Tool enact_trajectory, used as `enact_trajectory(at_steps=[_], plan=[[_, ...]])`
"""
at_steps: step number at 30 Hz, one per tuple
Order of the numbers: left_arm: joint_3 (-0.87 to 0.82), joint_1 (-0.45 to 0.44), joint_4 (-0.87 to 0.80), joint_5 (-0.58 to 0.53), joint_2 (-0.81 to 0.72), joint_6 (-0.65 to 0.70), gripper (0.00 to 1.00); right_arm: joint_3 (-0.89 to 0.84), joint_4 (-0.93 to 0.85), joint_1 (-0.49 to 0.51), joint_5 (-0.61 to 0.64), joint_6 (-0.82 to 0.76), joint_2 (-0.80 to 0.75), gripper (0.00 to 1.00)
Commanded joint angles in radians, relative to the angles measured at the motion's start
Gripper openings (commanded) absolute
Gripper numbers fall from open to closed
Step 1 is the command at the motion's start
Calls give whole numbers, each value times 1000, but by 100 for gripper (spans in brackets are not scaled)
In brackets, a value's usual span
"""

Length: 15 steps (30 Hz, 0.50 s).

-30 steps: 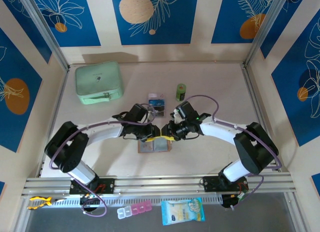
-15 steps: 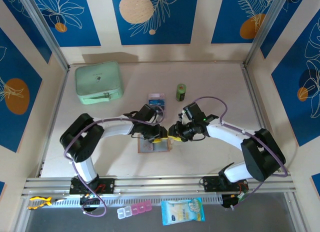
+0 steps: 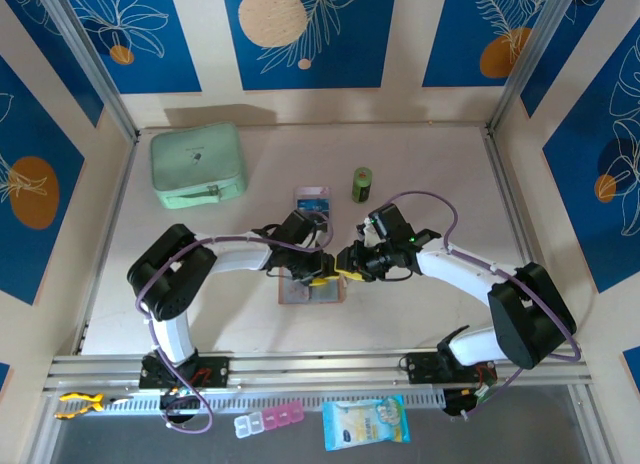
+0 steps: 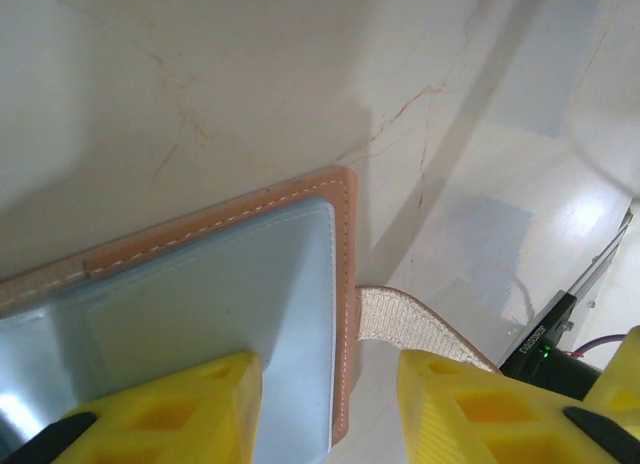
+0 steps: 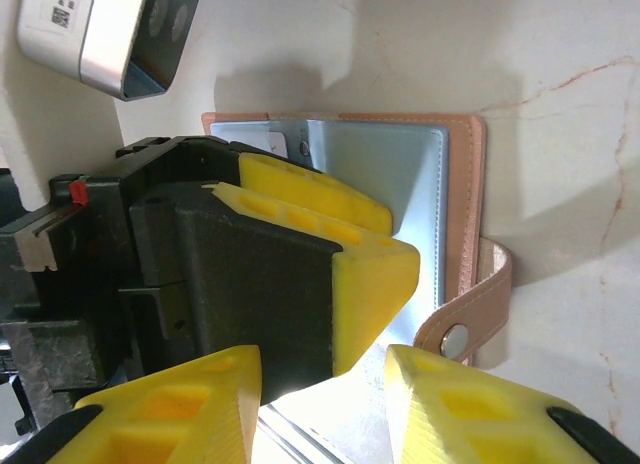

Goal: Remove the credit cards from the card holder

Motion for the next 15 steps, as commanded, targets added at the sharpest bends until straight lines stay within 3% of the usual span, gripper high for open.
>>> enact_trajectory(at_steps=[1, 15], plan=[[-17, -10, 0, -20, -12, -4, 41, 0, -15, -3, -28, -5, -21, 38], [-72, 57, -108, -103, -209, 63, 39, 68, 15, 70, -21, 17, 69, 38]])
